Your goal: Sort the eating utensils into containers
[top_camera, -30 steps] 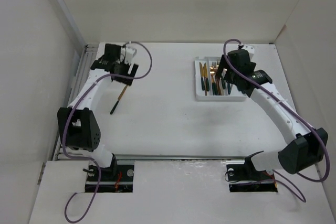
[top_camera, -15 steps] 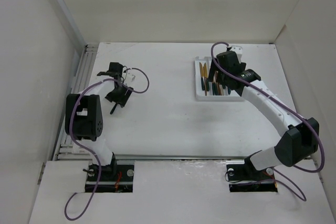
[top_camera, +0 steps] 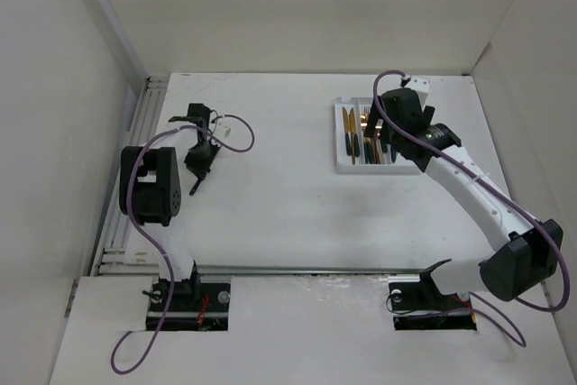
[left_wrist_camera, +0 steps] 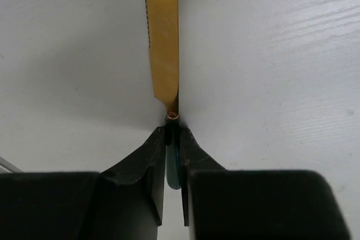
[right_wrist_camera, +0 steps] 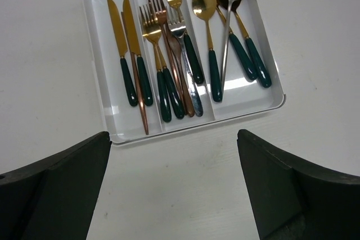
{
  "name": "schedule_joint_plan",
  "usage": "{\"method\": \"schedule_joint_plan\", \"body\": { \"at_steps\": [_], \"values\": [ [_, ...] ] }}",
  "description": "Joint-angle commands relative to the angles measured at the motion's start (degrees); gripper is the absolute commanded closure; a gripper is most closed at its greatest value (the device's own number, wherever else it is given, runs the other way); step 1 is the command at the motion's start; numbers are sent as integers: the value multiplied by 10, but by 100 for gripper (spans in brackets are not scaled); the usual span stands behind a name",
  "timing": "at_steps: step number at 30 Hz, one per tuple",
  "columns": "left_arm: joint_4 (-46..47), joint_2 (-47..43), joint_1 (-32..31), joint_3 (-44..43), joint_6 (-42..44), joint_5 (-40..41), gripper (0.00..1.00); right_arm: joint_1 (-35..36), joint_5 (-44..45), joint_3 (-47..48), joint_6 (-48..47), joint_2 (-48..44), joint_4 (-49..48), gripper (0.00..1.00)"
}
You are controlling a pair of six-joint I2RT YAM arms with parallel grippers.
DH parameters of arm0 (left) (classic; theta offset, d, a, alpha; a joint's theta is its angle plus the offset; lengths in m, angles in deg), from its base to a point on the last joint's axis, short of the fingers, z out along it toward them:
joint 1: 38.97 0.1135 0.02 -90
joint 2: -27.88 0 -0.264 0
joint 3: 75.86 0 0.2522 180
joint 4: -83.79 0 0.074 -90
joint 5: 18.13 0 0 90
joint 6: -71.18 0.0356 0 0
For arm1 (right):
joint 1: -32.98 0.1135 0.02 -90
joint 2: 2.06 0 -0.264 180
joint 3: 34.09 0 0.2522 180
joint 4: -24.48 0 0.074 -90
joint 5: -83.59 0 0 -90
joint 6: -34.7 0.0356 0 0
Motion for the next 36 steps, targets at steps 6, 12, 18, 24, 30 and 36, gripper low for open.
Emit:
{"method": "schedule_joint_plan", "body": {
  "at_steps": [6,12,18,24,30,36],
  "values": [
    [-93,32,16,-148,-82,-190,100,5,35,23,1,-2,-5,1],
    [-105,100,-39,-421,-190,-361,100,-6,35,62,1,13,13,1],
    [137,95,-123,-410,-352,-506,100,-48,29,79,49,13,52,1],
    [460,146,-192,-357,-614,-499,100,-85,52,84,68,-9,76,1],
    [498,247,-250,-411,-689,-482,100,-103,70,66,68,-47,95,1],
    [545,282,-266,-392,-739,-456,100,-114,75,27,79,-77,100,1]
  ]
}}
